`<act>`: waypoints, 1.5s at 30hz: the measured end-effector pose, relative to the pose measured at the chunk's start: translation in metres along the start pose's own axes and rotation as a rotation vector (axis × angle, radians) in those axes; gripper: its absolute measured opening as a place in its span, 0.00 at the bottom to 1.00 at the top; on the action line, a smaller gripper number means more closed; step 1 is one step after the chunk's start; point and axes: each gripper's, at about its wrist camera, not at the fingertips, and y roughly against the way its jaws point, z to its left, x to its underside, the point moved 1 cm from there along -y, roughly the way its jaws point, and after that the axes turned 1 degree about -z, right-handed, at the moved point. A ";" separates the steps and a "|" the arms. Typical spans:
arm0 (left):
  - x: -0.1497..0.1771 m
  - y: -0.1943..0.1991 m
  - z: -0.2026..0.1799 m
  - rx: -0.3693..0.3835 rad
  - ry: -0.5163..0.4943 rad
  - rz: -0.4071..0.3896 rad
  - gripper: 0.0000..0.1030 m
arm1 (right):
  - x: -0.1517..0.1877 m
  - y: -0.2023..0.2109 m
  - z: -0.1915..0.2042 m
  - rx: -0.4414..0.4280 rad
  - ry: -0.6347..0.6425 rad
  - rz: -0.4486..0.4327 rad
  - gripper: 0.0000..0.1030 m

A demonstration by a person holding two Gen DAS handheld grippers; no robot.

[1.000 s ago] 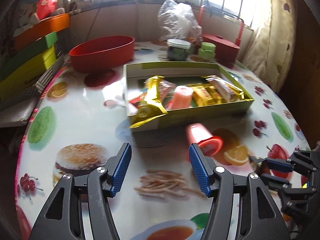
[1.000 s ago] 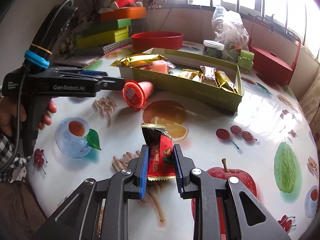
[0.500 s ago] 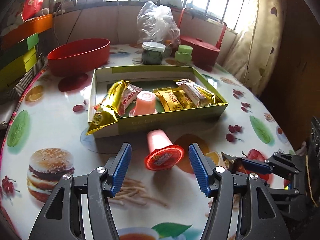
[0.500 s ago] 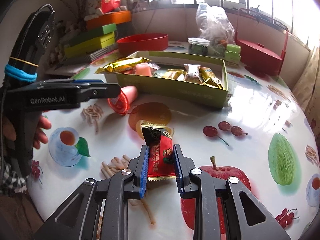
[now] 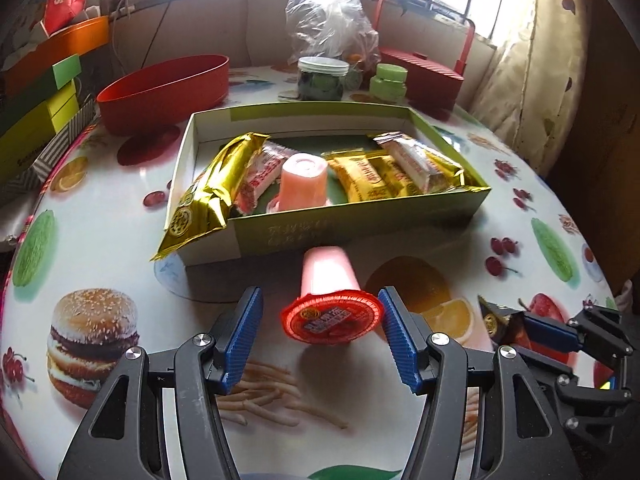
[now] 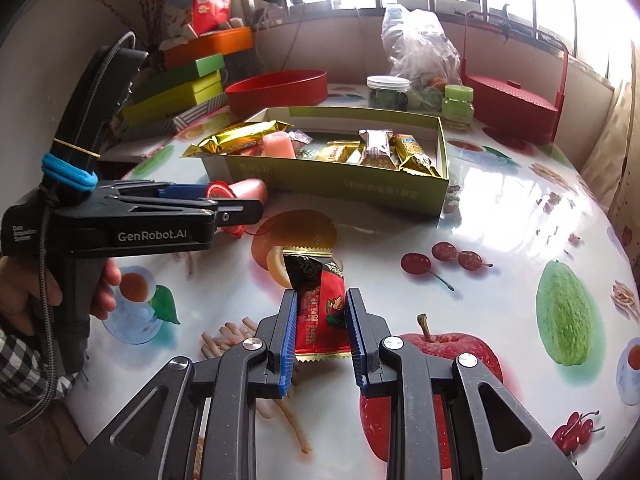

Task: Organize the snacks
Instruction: 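Grasp the pink jelly cup lying on its side with the left tool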

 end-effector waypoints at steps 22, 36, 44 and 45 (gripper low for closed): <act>0.004 0.004 0.003 0.051 0.009 -0.023 0.46 | 0.001 -0.004 -0.002 0.004 -0.021 0.010 0.22; 0.007 0.019 0.006 0.081 0.012 -0.067 0.45 | 0.002 -0.004 -0.002 0.009 -0.059 0.008 0.22; 0.007 0.026 0.007 0.094 0.005 -0.086 0.35 | -0.003 -0.002 -0.001 0.026 -0.069 -0.011 0.22; 0.006 0.028 0.007 0.099 0.000 -0.089 0.28 | -0.004 -0.002 -0.001 0.027 -0.070 -0.013 0.22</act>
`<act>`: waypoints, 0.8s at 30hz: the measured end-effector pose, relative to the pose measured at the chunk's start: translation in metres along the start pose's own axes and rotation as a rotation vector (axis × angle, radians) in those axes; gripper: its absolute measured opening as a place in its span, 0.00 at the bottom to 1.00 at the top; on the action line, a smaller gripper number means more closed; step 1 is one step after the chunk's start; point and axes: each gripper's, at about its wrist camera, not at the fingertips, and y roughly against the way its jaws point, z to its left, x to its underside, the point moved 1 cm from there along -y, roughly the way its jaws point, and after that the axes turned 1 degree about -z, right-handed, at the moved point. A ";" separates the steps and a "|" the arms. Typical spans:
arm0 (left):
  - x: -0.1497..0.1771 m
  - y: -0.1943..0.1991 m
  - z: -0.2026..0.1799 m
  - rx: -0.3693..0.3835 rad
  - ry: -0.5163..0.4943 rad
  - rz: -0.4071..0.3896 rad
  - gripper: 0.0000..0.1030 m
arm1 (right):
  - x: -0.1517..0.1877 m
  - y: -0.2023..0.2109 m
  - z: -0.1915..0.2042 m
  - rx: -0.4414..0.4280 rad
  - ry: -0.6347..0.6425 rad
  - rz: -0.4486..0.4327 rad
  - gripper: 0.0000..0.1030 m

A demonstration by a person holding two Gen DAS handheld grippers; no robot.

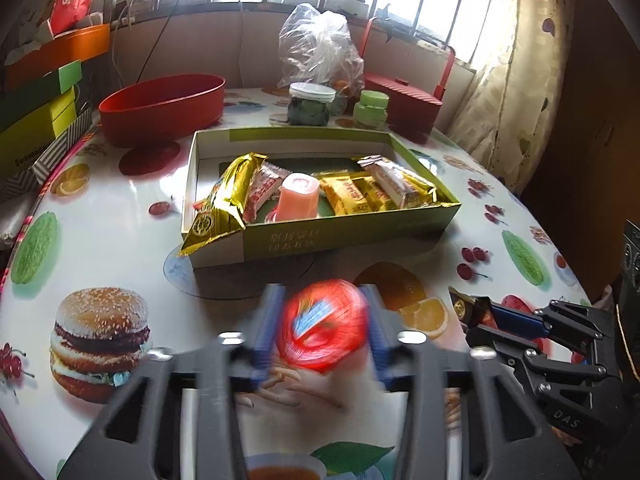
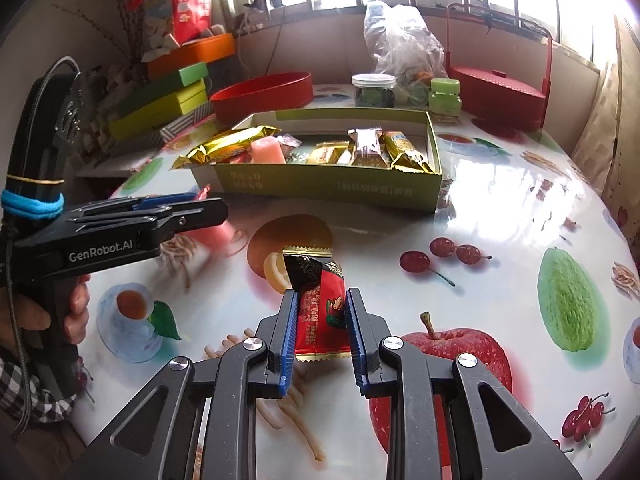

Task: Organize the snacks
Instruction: 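Grasp the pink jelly cup lying on its side with the left tool, then lift the jelly cup and rotate it in the left tool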

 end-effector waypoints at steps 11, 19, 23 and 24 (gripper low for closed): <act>0.004 0.000 0.009 0.005 0.021 0.020 0.32 | -0.005 0.000 0.003 0.007 0.002 -0.009 0.22; 0.011 -0.001 0.016 0.018 0.055 0.038 0.55 | -0.006 -0.001 0.005 -0.002 0.006 -0.008 0.22; 0.015 -0.009 0.015 0.057 0.094 0.091 0.55 | -0.005 -0.002 0.005 -0.003 0.004 -0.006 0.22; 0.017 -0.010 0.012 0.056 0.089 0.091 0.55 | -0.006 -0.002 0.005 -0.003 0.005 -0.006 0.22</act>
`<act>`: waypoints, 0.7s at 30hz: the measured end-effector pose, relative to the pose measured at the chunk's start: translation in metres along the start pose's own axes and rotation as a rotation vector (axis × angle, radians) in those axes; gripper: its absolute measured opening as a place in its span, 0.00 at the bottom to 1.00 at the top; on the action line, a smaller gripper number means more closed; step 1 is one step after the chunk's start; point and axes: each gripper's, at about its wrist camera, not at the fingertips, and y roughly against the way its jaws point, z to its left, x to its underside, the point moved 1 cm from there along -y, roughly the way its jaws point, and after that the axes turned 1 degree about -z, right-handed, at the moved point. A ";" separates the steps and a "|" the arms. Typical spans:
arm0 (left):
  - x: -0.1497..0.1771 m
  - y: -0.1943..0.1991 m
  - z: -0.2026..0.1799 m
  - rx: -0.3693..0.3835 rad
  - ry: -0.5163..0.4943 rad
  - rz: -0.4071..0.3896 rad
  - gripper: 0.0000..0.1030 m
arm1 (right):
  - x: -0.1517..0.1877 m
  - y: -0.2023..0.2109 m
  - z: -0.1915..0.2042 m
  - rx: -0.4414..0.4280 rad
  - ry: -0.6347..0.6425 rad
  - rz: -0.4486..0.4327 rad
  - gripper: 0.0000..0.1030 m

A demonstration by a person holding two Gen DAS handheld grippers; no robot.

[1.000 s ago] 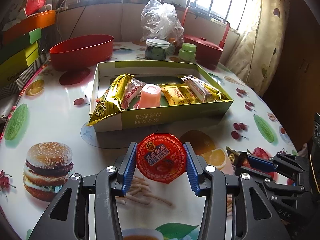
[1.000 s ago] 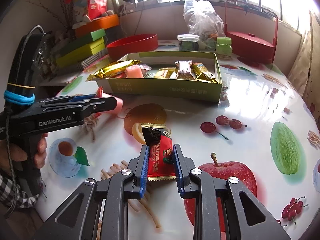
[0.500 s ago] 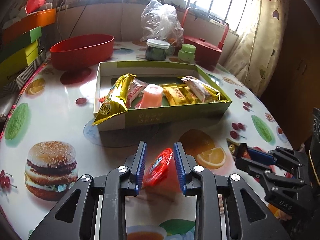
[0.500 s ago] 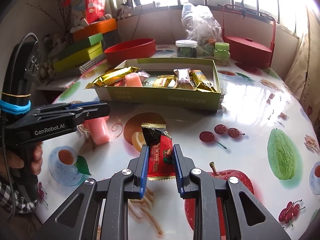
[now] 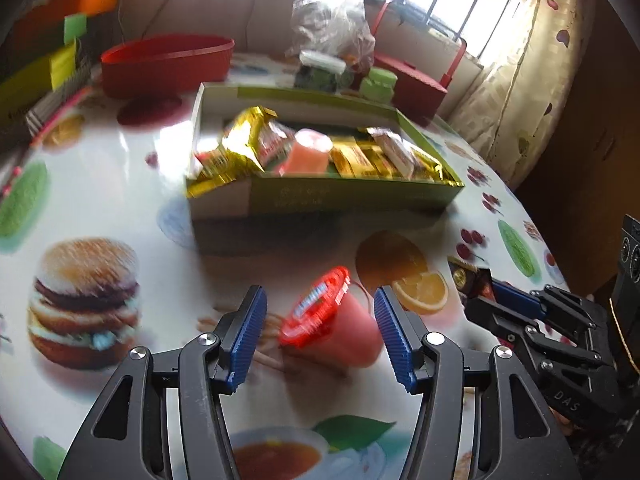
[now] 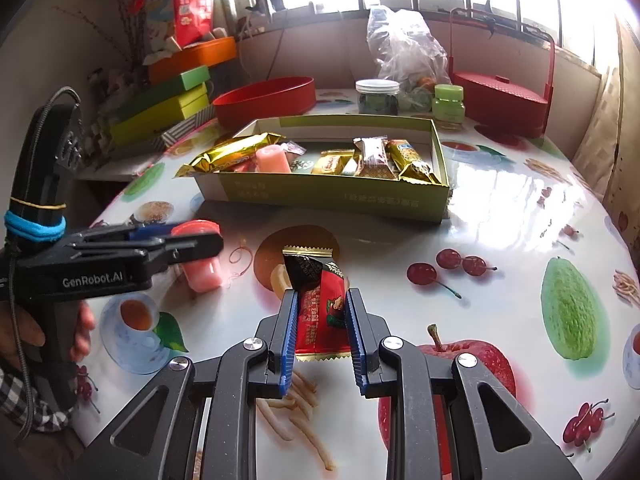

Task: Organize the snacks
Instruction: 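Lift the jelly cup and rotate it in the left tool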

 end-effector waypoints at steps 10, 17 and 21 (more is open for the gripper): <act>0.002 -0.008 -0.025 -0.012 -0.091 0.006 0.55 | 0.001 0.002 -0.002 0.002 -0.010 -0.007 0.22; -0.002 -0.015 -0.040 0.021 -0.206 0.022 0.55 | 0.004 0.007 -0.010 0.016 -0.043 -0.016 0.22; 0.003 -0.012 -0.039 -0.048 -0.223 0.022 0.55 | 0.005 0.008 -0.012 0.014 -0.044 -0.019 0.22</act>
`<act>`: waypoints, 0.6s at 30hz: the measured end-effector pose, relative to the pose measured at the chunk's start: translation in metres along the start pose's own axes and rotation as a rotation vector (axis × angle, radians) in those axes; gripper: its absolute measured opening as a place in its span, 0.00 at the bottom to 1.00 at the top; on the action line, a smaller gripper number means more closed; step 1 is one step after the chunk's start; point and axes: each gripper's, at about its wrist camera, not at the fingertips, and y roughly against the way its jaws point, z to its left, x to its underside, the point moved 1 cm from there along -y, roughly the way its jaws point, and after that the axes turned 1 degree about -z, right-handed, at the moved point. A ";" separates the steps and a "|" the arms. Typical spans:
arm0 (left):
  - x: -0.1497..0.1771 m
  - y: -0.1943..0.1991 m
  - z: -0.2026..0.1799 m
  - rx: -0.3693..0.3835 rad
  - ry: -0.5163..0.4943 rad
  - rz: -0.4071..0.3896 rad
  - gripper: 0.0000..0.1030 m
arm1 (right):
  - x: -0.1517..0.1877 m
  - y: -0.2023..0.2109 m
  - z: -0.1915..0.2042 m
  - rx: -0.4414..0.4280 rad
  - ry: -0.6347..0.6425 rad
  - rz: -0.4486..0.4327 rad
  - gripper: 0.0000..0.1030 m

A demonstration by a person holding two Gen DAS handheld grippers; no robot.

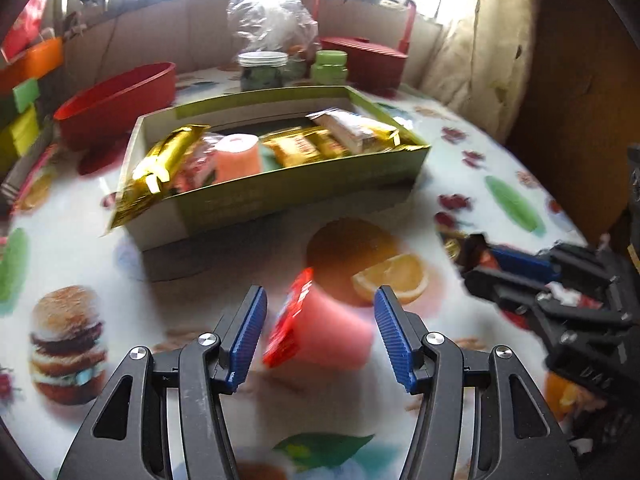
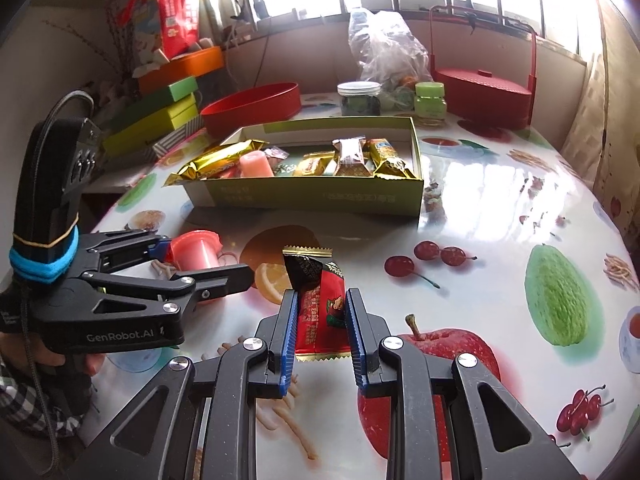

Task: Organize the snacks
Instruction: 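Lift the jelly cup and rotate it in the left tool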

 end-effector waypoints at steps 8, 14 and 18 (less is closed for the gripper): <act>0.012 0.008 -0.005 -0.002 -0.062 0.010 0.55 | 0.002 0.001 -0.001 -0.011 -0.006 -0.003 0.22; 0.011 0.007 -0.003 -0.034 -0.052 0.005 0.55 | 0.002 0.000 -0.001 -0.013 -0.006 0.001 0.22; 0.011 0.008 -0.002 -0.030 -0.042 -0.002 0.50 | 0.002 0.000 -0.001 -0.013 -0.006 0.002 0.22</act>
